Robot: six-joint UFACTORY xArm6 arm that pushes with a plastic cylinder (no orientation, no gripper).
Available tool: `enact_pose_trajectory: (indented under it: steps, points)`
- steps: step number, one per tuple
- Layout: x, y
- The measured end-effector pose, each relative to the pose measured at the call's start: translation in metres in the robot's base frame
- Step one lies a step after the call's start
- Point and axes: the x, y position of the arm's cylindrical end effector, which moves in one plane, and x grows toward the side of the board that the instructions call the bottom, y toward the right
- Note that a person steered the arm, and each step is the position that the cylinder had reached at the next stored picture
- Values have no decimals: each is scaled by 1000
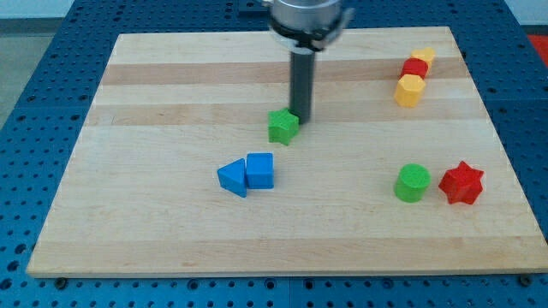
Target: Push the green circle to the bottom right of the green star
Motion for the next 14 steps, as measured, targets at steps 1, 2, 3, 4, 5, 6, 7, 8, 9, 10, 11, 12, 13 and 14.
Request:
enact_pose_trajectory:
  steps: [1,2,3,4,5,6,7,8,9,10,11,12,13,14]
  points:
    - [-7,7]
    - [0,70]
    - [20,158]
    - [36,262]
    - [73,339]
    - [88,342]
    - [140,320]
    - [183,286]
    - [183,206]
    - [149,143]
    - [92,126]
    - [52,97]
    - [63,91]
    - [104,95]
